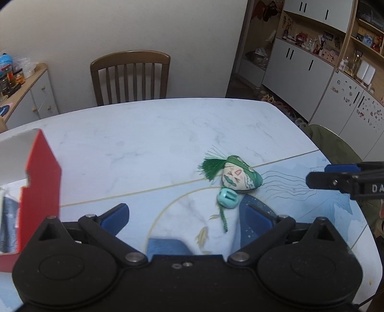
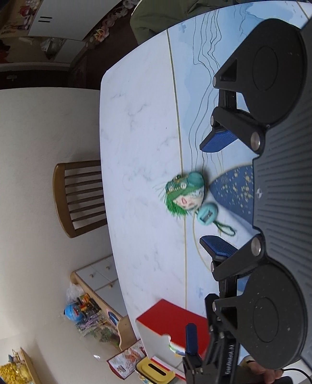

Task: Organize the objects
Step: 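Move both tools back from the box toward the green-haired plush, then grasp the teal keychain with left tool while right tool grasps the green-haired plush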

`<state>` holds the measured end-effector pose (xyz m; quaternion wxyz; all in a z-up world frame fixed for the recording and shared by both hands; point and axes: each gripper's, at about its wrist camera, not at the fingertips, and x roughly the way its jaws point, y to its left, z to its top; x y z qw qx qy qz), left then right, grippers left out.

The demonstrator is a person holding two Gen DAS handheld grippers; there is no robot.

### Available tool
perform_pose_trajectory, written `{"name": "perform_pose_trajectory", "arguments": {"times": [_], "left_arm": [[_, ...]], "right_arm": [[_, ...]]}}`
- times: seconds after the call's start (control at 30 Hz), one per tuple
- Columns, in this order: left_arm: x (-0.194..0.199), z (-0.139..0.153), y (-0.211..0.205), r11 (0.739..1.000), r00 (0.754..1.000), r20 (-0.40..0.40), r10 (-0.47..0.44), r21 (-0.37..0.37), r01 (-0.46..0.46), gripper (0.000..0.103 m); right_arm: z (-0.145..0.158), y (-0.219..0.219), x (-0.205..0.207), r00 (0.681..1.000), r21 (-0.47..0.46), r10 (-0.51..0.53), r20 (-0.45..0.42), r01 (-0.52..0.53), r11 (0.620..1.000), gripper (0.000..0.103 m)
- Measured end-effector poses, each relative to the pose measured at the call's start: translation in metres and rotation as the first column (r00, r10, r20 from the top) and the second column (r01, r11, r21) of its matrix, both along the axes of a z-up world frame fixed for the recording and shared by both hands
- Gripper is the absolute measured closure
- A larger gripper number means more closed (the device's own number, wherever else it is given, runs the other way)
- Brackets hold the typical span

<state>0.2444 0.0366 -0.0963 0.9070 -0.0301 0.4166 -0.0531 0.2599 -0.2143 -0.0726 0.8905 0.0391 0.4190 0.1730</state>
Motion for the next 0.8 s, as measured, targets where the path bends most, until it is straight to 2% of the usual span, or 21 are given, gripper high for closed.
{"name": "perform_pose_trajectory", "arguments": {"times": [0.3, 0.47, 0.8], "left_arm": [[0.019, -0.028, -0.036, 0.997, 0.998, -0.001, -0.059, 0.054, 0.059, 0.0], [0.029, -0.042, -0.051, 0.996, 0.997, -0.01, -0.076, 0.042, 0.076, 0.0], [0.046, -0.065, -0.07, 0.993, 0.996, -0.001, -0.095, 0.068, 0.094, 0.001]], "right_arm": [[-0.024, -0.002, 0.038, 0.998, -0.03, 0.025, -0.055, -0.027, 0.999, 0.027], [-0.035, 0.001, 0.055, 0.996, -0.042, 0.049, -0.074, -0.052, 0.998, 0.027], [-0.062, 0.007, 0.093, 0.986, -0.005, 0.079, -0.149, -0.08, 0.997, 0.027]]}}
